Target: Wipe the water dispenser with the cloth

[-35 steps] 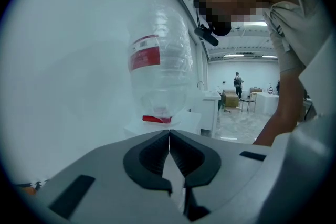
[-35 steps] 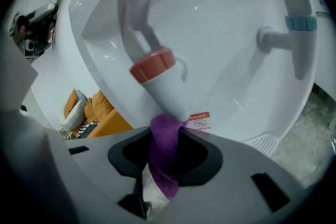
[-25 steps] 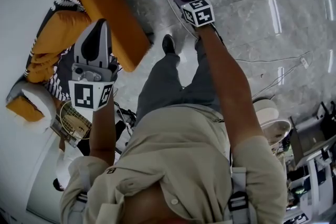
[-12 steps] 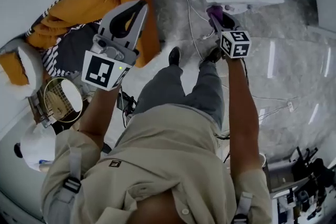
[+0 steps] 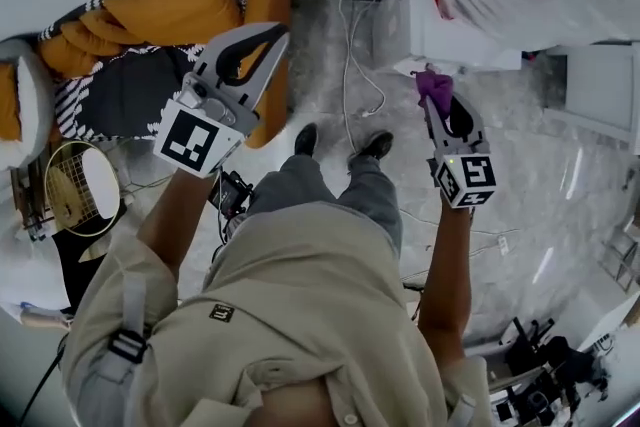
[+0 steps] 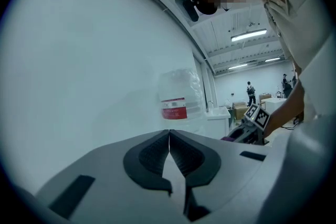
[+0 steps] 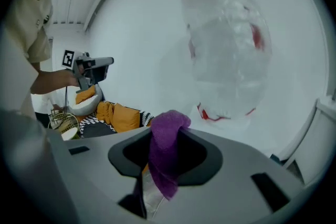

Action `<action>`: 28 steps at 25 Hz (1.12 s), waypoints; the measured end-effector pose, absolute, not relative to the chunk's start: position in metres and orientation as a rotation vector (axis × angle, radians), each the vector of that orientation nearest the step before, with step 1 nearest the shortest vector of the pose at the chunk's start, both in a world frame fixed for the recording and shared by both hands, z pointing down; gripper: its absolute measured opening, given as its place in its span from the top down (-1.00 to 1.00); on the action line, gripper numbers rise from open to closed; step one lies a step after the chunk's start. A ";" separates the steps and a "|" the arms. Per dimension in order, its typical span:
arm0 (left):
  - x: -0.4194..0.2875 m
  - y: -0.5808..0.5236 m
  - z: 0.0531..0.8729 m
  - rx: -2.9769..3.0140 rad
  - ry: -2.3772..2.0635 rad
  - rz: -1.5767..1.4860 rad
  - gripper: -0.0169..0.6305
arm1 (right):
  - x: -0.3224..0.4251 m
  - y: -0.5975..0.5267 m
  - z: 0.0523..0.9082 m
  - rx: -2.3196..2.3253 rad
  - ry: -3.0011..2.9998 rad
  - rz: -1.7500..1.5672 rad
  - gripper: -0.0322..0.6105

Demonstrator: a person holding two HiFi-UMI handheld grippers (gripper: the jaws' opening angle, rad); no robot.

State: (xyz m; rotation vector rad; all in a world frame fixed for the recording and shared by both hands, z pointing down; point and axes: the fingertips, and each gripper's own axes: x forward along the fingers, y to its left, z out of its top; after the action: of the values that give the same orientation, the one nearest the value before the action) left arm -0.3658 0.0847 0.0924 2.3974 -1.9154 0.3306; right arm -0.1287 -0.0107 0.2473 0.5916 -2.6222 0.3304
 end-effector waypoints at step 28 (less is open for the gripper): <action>-0.342 0.132 0.004 2.775 -1.629 0.229 0.89 | -0.073 0.090 -0.048 1.129 -2.825 0.060 0.54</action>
State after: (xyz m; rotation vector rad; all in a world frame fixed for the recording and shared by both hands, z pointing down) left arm -0.3423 0.1316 0.0036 2.7748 -1.6290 0.2291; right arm -0.0734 0.0897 -0.0478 1.1293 -2.8247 0.0602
